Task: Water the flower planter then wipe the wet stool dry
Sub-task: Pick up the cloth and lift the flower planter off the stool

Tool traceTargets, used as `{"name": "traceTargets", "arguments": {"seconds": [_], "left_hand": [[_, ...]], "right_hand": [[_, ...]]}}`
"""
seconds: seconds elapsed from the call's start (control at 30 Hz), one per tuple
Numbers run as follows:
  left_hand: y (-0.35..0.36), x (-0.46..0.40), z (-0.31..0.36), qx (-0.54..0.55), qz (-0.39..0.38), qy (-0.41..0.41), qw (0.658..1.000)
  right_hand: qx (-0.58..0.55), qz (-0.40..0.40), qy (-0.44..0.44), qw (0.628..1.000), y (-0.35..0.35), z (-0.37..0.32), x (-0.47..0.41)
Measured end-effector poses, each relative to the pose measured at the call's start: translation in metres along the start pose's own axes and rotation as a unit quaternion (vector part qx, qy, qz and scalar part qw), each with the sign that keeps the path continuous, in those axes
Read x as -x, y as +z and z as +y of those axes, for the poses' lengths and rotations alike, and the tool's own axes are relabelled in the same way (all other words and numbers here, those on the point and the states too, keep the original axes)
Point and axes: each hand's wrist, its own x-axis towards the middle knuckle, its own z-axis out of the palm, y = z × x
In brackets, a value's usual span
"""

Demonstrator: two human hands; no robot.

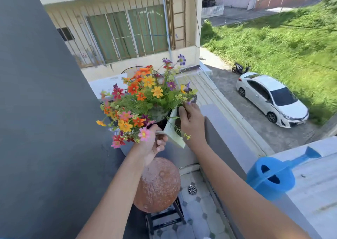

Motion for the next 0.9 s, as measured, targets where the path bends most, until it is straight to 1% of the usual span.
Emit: {"name": "traceTargets", "arguments": {"seconds": [0.07, 0.17, 0.23, 0.33, 0.43, 0.53, 0.6, 0.67, 0.7, 0.87, 0.9], "left_hand": [[-0.002, -0.002, 0.004, 0.022, 0.0, -0.005, 1.0], [-0.01, -0.007, 0.011, 0.043, 0.003, -0.002, 0.999], [-0.014, -0.009, 0.013, 0.052, -0.003, -0.004, 0.999], [-0.015, -0.008, 0.013, 0.053, -0.015, -0.005, 0.998], [-0.013, -0.006, 0.012, 0.04, -0.017, 0.004, 0.999], [-0.011, -0.005, 0.01, 0.022, -0.022, 0.013, 0.999], [-0.012, -0.003, 0.009, 0.013, -0.031, 0.018, 0.999], [-0.012, 0.0, 0.01, 0.015, -0.045, 0.018, 0.999], [-0.011, 0.001, 0.011, 0.018, -0.05, 0.016, 0.998], [-0.008, 0.001, 0.013, 0.03, -0.052, 0.011, 0.998], [-0.008, 0.001, 0.013, 0.028, -0.05, 0.011, 0.998]], "right_hand": [[-0.011, -0.035, -0.022, 0.999, 0.004, 0.004, 0.017], [-0.003, -0.09, -0.099, 0.991, 0.002, 0.011, 0.046], [0.002, -0.122, -0.124, 0.985, 0.004, 0.016, 0.065], [0.005, -0.121, -0.125, 0.985, 0.007, 0.014, 0.071], [-0.004, -0.082, -0.124, 0.989, 0.01, 0.007, 0.051], [0.003, -0.048, -0.088, 0.995, 0.011, 0.005, 0.017], [0.0, -0.019, -0.044, 0.999, 0.009, 0.011, -0.007], [0.026, 0.011, -0.023, 0.999, 0.004, 0.018, -0.023], [0.036, 0.019, -0.014, 0.999, 0.003, 0.023, -0.028], [0.039, 0.032, 0.119, 0.992, 0.001, 0.042, -0.03], [0.042, 0.033, 0.132, 0.99, 0.001, 0.043, -0.031]]}}
